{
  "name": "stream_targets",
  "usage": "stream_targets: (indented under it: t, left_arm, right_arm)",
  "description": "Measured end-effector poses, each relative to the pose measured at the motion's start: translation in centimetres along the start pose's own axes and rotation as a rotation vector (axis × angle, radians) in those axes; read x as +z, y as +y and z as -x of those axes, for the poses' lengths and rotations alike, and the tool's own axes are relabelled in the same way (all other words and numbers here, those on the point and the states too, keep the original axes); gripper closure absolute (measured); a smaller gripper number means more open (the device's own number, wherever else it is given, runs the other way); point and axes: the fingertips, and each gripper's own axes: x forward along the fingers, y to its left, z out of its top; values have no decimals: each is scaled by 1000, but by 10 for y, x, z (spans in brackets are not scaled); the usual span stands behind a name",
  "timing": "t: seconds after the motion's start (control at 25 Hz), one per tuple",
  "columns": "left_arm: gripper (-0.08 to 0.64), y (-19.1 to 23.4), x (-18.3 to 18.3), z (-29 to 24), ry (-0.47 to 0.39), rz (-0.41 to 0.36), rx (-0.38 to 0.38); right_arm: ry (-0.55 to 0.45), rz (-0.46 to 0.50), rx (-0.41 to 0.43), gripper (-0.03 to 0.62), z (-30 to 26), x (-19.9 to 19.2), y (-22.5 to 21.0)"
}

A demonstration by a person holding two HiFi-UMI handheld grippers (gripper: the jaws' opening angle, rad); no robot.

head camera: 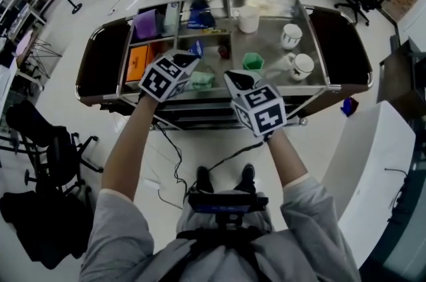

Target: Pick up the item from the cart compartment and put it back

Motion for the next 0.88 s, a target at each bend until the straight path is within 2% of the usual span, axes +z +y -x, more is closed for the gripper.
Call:
stream_targets:
  t: [0.16,0.44,0.68,0.88]
  left_arm:
    - [554,-9,13,28,-97,72,22]
    - [554,-28,12,72,-229,208,59]
    - [553,-40,-7,108,-336,346,124]
    - [554,-46,-33,130,-381,456,174]
  right_arm:
    - [-9,-2,-1,583,4,-1,1]
    - [-46,6,23,583,18,-1,8]
    - [-80,8,48,583,32,-6,11]
    - [-88,-9,62,583,46,-13,9]
